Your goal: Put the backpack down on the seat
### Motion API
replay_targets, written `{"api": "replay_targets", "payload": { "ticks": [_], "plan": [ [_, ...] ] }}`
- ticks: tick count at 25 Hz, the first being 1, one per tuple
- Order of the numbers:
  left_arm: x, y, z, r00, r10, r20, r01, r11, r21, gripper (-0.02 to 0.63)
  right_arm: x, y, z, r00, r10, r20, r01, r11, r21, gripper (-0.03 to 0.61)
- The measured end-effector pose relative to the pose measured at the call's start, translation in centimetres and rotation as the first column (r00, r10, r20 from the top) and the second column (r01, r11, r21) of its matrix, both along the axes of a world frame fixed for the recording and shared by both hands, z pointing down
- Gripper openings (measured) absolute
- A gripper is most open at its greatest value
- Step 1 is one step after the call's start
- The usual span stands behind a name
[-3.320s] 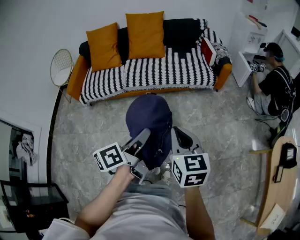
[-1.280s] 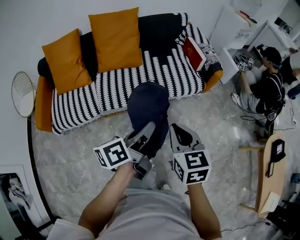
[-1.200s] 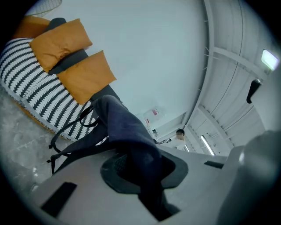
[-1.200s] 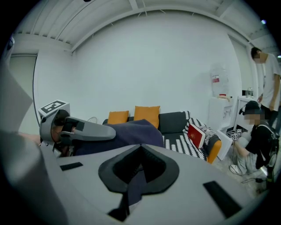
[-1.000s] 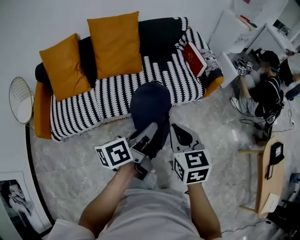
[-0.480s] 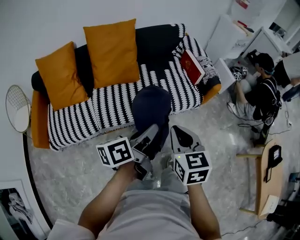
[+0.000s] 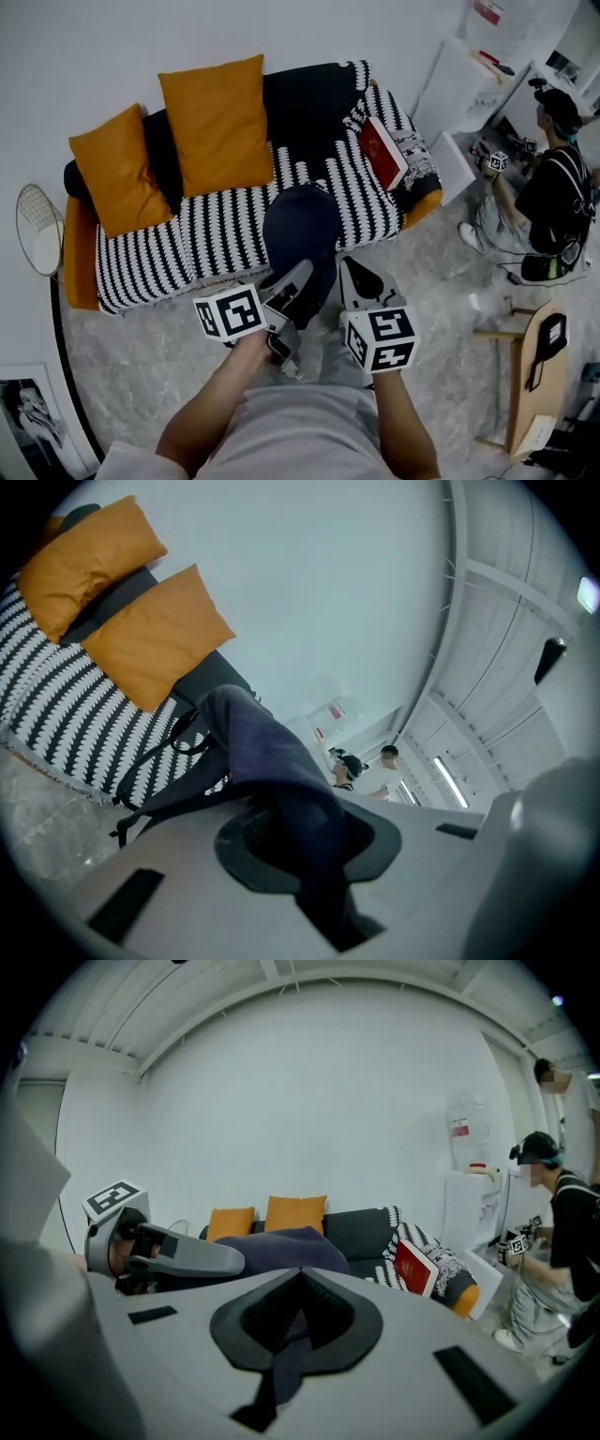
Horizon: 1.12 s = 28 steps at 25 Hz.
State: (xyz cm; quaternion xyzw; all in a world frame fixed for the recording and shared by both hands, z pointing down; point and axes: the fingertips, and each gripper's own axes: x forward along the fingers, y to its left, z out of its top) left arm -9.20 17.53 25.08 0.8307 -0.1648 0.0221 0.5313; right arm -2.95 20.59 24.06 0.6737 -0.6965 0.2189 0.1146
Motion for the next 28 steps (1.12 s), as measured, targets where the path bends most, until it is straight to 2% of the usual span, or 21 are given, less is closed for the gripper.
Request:
{"api": "replay_targets", "payload": {
  "ticks": [12, 18, 24, 28],
  "plan": [
    [9.7, -5.3, 1.8, 0.996, -0.081, 0.039, 0.081, 0.997, -0.011, 0.06, 10.5, -5.8, 1.8, 0.995, -0.087, 0.039, 0.088, 0.995, -0.04, 0.002],
    [13.2, -7.7, 2.6, 0.99, -0.125, 0.065, 0.126, 0.992, -0.018, 0.06, 14.9, -8.2, 2.6, 0.991, -0.113, 0.065, 0.117, 0.992, -0.048, 0.002],
    [15.9, -9.7, 3.8, 0.984, -0.165, 0.072, 0.166, 0.986, -0.007, 0.06, 18.0, -9.9, 3.3, 0.99, -0.125, 0.073, 0.128, 0.991, -0.046, 0.002],
    [17.6, -10.9, 4.5, 0.985, -0.161, 0.068, 0.162, 0.987, -0.011, 0.06, 19.0, -10.9, 3.7, 0.989, -0.13, 0.071, 0.134, 0.989, -0.056, 0.002]
  ]
}}
